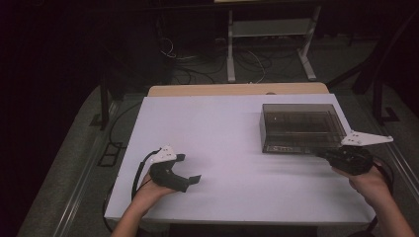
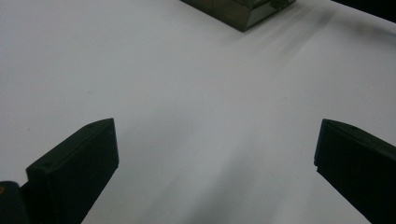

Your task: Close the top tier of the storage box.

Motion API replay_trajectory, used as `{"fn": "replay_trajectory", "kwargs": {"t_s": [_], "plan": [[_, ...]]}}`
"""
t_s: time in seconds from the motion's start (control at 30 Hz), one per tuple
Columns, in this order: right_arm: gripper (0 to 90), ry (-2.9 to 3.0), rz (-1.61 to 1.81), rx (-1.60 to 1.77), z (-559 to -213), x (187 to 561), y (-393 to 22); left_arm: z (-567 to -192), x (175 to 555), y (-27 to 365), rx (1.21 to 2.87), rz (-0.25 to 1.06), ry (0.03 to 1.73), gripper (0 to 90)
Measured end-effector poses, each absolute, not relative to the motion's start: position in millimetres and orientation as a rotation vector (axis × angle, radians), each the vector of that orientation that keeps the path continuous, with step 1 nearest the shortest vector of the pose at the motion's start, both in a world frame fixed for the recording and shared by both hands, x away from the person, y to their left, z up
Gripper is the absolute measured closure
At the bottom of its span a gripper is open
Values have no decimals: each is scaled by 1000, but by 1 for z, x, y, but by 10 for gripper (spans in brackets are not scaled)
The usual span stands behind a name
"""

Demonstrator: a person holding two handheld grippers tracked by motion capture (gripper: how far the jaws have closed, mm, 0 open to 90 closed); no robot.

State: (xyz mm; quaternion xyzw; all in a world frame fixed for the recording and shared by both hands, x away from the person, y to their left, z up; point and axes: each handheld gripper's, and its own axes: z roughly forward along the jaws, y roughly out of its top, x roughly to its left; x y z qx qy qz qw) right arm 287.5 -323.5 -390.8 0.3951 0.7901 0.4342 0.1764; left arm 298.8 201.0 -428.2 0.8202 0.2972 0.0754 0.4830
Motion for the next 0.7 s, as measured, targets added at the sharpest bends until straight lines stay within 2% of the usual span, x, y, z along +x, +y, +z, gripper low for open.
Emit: {"fn": "replay_trajectory", "kwargs": {"t_s": [0.7], "plan": [[891,2200,1203,1143,-391,310,-323,-428,299,201,1998,181,726,0]]}}
